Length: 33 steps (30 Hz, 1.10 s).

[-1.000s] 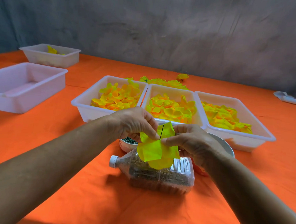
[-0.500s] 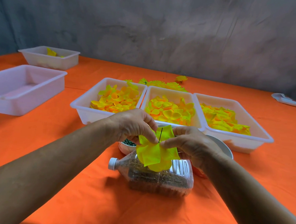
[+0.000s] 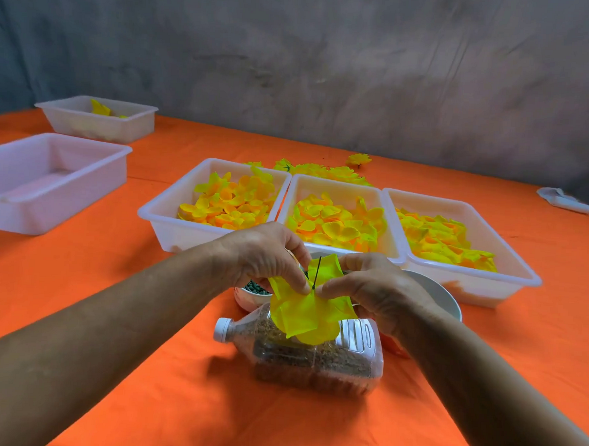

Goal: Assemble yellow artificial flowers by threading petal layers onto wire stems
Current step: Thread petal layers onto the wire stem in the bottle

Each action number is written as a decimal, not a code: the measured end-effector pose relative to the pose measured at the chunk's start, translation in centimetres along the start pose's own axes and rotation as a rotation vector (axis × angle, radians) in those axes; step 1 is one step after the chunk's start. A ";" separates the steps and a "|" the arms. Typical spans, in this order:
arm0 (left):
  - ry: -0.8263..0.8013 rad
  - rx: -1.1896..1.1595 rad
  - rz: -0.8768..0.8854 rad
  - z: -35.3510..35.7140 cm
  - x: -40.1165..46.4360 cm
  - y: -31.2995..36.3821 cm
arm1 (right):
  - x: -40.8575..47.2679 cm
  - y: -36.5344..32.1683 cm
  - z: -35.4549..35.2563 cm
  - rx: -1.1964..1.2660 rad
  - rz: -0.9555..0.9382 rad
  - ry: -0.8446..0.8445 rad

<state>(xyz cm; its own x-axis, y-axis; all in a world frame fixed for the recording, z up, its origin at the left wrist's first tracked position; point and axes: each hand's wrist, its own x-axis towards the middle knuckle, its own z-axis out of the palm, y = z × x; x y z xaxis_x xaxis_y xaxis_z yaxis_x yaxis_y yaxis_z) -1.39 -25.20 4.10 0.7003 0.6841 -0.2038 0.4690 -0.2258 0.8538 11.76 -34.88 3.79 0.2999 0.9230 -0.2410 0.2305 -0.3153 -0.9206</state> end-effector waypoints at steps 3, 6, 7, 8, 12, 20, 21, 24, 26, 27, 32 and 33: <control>0.007 0.021 0.003 0.1 0.1 0.0 | 0.3 0.0 0.1 -0.066 -0.014 0.034; 0.015 0.038 -0.003 0.2 0.1 -0.1 | 0.3 0.0 0.3 -0.126 -0.022 0.055; 0.013 0.040 -0.009 0.3 0.1 -0.1 | 0.3 0.1 0.4 -0.150 -0.021 0.058; 0.010 0.040 -0.015 0.3 0.1 -0.2 | 0.2 0.2 0.4 -0.163 -0.016 0.060; -0.006 -0.010 -0.045 0.1 0.1 -0.4 | 0.1 0.0 0.3 -0.121 0.026 0.042; -0.038 -0.096 -0.096 -0.1 0.4 -0.9 | 0.5 0.5 -0.3 -0.009 0.064 0.031; -0.035 -0.089 -0.094 0.0 0.4 -1.0 | 0.6 0.7 -0.3 -0.010 0.060 0.033; -0.028 -0.070 -0.084 -0.1 0.6 -1.2 | 0.7 1.1 -0.3 0.025 0.074 0.005; -0.030 -0.055 -0.074 -0.1 0.7 -1.3 | 0.8 1.4 -0.4 0.048 0.082 -0.008; -0.033 -0.047 -0.070 -0.1 0.7 -1.3 | 0.9 1.5 -0.5 0.049 0.086 -0.009; -0.017 -0.035 -0.021 -0.1 0.3 -1.4 | 0.8 2.3 -0.6 0.035 0.106 0.032; -0.017 -0.033 0.009 -0.1 0.2 -1.4 | 0.7 2.4 -0.7 0.049 0.111 0.037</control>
<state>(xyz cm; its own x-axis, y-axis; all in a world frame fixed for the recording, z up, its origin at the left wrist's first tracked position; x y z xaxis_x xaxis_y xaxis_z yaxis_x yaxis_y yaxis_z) -1.98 -24.69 2.98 0.7138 0.6699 -0.2042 0.4447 -0.2084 0.8711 13.15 -35.17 1.66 0.3551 0.8741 -0.3315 0.1488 -0.4029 -0.9031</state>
